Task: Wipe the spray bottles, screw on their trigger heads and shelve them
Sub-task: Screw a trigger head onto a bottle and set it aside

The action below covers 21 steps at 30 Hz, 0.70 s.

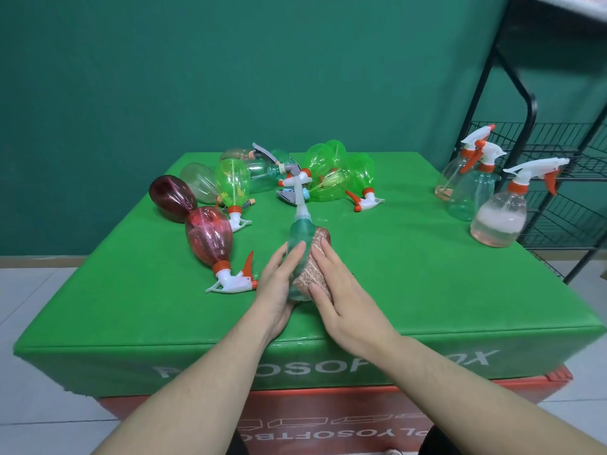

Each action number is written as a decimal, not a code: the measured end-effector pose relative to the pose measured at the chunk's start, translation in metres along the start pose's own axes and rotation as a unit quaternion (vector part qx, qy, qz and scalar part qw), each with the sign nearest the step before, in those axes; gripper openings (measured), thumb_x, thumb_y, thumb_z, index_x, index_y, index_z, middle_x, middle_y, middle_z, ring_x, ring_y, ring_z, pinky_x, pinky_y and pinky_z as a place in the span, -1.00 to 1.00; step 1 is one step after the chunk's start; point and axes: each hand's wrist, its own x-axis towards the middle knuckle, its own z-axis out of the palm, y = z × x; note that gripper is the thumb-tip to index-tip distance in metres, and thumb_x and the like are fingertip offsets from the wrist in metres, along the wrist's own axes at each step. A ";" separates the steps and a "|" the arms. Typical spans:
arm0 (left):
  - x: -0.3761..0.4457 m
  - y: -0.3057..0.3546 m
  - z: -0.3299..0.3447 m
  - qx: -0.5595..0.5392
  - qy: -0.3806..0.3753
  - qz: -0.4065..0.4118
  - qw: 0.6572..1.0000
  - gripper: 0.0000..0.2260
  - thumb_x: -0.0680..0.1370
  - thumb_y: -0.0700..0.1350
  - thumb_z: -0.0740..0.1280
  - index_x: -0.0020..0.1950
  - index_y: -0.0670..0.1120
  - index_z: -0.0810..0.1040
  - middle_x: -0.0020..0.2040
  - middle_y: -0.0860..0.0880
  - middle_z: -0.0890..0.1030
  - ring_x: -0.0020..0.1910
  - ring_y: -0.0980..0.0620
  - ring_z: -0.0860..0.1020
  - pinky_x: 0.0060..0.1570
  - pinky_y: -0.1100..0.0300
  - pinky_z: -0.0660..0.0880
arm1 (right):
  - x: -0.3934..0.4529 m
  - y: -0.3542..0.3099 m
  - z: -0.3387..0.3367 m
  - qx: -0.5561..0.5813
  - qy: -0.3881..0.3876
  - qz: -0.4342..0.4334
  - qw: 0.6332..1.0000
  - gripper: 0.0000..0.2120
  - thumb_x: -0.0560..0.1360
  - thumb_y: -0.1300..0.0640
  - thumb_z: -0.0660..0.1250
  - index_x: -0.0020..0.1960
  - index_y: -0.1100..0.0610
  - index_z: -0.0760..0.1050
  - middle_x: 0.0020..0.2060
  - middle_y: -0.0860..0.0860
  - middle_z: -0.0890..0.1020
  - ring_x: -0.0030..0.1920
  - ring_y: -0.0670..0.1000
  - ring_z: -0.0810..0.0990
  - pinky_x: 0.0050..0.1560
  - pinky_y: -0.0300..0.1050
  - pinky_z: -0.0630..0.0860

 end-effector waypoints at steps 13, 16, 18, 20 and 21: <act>0.001 -0.003 0.001 0.059 -0.034 -0.016 0.998 -0.67 0.69 -0.02 0.18 0.41 0.00 0.55 0.09 -0.03 0.74 -0.09 0.09 0.70 -0.16 0.17 0.60 | 0.049 -0.005 -0.001 -0.003 -0.001 0.056 0.998 -0.44 0.68 0.02 0.08 0.65 0.05 0.05 0.64 -0.09 -0.08 0.63 -0.05 -0.14 0.62 -0.03 -0.12; 0.002 -0.003 -0.002 0.049 -0.014 -0.029 0.998 -0.68 0.71 -0.06 0.14 0.38 -0.11 0.55 -0.02 -0.07 0.72 -0.21 0.08 0.68 -0.29 0.22 0.58 | 0.067 -0.007 -0.002 -0.002 -0.001 0.070 0.998 -0.44 0.69 0.07 0.11 0.64 0.09 0.07 0.64 -0.06 -0.04 0.63 -0.03 -0.09 0.61 -0.06 -0.12; 0.002 -0.002 -0.002 0.039 -0.007 -0.036 0.999 -0.67 0.71 -0.06 0.16 0.37 -0.15 0.56 0.02 -0.13 0.70 -0.19 0.05 0.68 -0.23 0.19 0.60 | 0.078 -0.008 -0.004 0.014 -0.005 0.095 0.995 -0.44 0.69 0.08 0.12 0.64 0.09 0.06 0.64 -0.05 -0.02 0.62 -0.05 -0.06 0.59 -0.14 -0.12; 0.003 -0.002 -0.001 0.030 -0.006 -0.037 0.999 -0.62 0.65 0.02 0.25 0.39 -0.12 0.56 0.13 -0.14 0.70 -0.05 0.00 0.69 -0.04 0.08 0.62 | 0.087 -0.009 -0.006 0.038 -0.004 0.130 0.991 -0.42 0.68 0.09 0.12 0.65 0.09 0.05 0.64 -0.04 0.00 0.62 -0.05 -0.02 0.57 -0.15 -0.10; 0.003 -0.001 0.000 0.024 -0.005 -0.040 0.999 -0.58 0.61 0.06 0.28 0.41 -0.10 0.55 0.19 -0.15 0.70 0.02 -0.03 0.69 0.05 0.04 0.61 | 0.090 -0.008 -0.005 0.052 0.001 0.147 0.988 -0.42 0.67 0.09 0.12 0.65 0.10 0.05 0.64 -0.02 0.03 0.62 -0.05 0.00 0.57 -0.14 -0.08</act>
